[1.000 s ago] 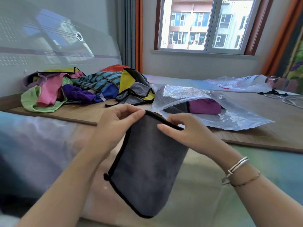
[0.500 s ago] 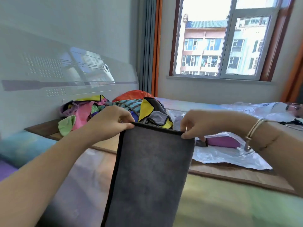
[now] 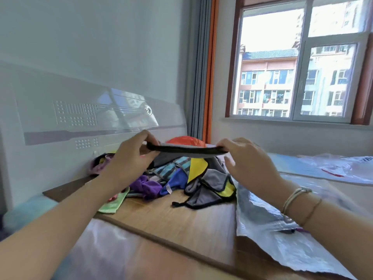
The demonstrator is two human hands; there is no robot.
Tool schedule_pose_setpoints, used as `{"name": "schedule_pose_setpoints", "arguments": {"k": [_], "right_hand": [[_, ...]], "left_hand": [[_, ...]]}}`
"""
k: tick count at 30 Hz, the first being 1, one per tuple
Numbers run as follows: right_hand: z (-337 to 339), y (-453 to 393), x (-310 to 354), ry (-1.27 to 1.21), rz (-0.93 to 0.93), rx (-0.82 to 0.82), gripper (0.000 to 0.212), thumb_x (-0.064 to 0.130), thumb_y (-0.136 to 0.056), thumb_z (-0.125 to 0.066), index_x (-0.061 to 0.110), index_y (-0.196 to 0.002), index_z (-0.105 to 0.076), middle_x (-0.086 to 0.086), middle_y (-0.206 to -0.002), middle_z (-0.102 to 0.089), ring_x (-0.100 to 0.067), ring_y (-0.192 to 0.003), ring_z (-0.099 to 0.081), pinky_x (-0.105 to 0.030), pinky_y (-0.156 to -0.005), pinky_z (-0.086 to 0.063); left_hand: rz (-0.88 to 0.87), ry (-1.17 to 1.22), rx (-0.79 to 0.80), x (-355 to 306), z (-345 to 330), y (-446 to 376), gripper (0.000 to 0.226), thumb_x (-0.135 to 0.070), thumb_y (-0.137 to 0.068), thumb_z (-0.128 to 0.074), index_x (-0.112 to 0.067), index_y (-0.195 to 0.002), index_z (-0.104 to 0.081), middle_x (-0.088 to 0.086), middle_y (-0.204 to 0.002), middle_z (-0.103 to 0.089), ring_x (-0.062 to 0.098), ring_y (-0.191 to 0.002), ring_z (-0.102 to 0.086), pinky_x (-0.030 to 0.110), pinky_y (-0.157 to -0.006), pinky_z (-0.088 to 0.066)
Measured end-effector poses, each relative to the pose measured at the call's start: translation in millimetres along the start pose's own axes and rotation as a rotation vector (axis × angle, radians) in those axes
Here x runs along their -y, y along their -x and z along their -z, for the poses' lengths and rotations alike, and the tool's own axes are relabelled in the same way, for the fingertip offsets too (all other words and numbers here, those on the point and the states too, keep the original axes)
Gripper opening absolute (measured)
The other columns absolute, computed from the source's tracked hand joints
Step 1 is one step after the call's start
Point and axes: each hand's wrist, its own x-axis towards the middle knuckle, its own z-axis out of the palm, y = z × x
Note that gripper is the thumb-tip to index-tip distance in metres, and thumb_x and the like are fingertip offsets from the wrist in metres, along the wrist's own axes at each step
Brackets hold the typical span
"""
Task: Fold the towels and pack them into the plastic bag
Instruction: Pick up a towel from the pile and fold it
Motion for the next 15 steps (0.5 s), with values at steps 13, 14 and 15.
{"name": "schedule_pose_setpoints", "arguments": {"k": [13, 14, 15], "right_hand": [[-47, 103, 33, -0.241, -0.084, 0.791, 0.008, 0.029, -0.079, -0.054, 0.023, -0.084, -0.054, 0.011, -0.067, -0.047, -0.009, -0.068, -0.045, -0.015, -0.052, -0.031], [-50, 98, 32, -0.267, -0.12, 0.81, 0.008, 0.028, -0.078, -0.055, 0.022, -0.084, -0.056, 0.011, -0.068, -0.048, -0.007, -0.066, -0.045, -0.016, -0.053, -0.033], [-56, 93, 30, -0.282, -0.148, 0.818, 0.009, 0.027, -0.078, -0.056, 0.023, -0.086, -0.056, 0.011, -0.071, -0.049, -0.006, -0.067, -0.046, -0.019, -0.055, -0.035]], "left_hand": [[0.398, 0.018, 0.599, 84, -47, 117, 0.011, -0.019, -0.09, -0.061, -0.021, -0.084, -0.052, 0.008, -0.072, -0.063, 0.017, -0.066, -0.056, 0.039, -0.06, -0.046], [0.446, 0.038, 0.606, 86, -49, 115, 0.01, -0.017, -0.092, -0.061, -0.019, -0.086, -0.053, 0.008, -0.074, -0.062, 0.015, -0.066, -0.055, 0.034, -0.056, -0.047], [0.497, 0.044, 0.594, 87, -52, 112, 0.009, -0.015, -0.092, -0.06, -0.017, -0.088, -0.053, 0.011, -0.078, -0.063, 0.016, -0.068, -0.057, 0.032, -0.053, -0.048]]}}
